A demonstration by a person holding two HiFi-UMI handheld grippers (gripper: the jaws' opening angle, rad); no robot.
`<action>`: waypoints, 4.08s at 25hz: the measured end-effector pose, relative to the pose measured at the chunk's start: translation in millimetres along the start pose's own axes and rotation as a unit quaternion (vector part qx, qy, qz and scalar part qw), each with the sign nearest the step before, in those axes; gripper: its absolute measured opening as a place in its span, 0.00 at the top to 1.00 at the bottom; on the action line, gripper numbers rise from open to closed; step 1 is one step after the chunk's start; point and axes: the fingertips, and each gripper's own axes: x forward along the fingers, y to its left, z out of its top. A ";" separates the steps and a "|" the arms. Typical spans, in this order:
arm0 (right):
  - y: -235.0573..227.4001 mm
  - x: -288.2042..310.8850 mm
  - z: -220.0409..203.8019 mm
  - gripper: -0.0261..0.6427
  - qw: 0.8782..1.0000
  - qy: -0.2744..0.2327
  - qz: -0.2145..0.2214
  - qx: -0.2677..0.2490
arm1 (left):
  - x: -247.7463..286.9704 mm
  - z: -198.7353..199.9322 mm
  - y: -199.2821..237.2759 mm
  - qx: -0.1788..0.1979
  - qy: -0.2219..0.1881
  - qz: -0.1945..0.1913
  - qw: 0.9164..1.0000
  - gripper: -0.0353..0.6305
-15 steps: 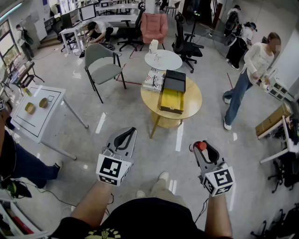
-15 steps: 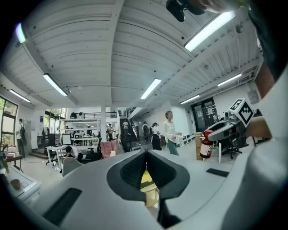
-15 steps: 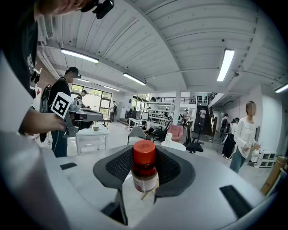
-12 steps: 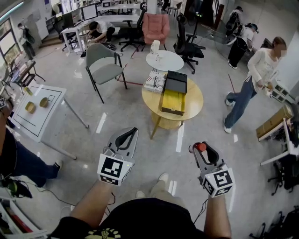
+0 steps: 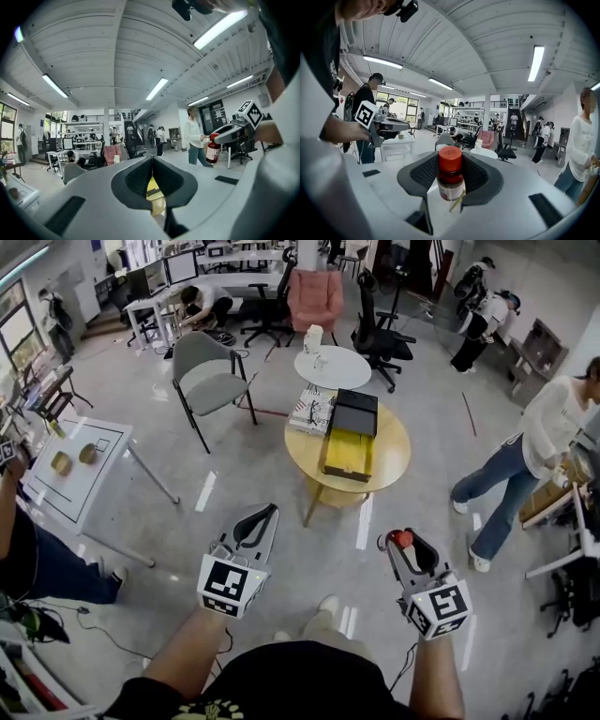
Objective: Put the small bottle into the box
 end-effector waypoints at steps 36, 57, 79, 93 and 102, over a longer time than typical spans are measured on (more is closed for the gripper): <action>-131.8 96.2 -26.4 0.73 0.999 0.033 0.032 0.024 | 174.8 -22.4 -0.9 -0.015 0.036 -0.024 0.999 0.92; -181.9 143.8 -15.1 0.73 0.995 0.015 0.093 0.019 | 204.8 -10.6 16.7 -0.001 0.056 0.037 0.998 0.92; -214.0 216.0 1.0 0.73 0.998 0.018 0.056 0.035 | 286.8 -2.6 76.4 0.016 0.049 -0.006 0.999 0.92; -231.1 265.9 0.6 0.73 0.997 0.026 0.054 0.048 | 330.8 -16.3 101.9 0.011 0.063 -0.025 0.998 0.92; -240.4 293.3 0.8 0.73 0.997 0.036 0.049 0.055 | 359.9 -26.2 112.8 0.011 0.072 -0.044 0.996 0.92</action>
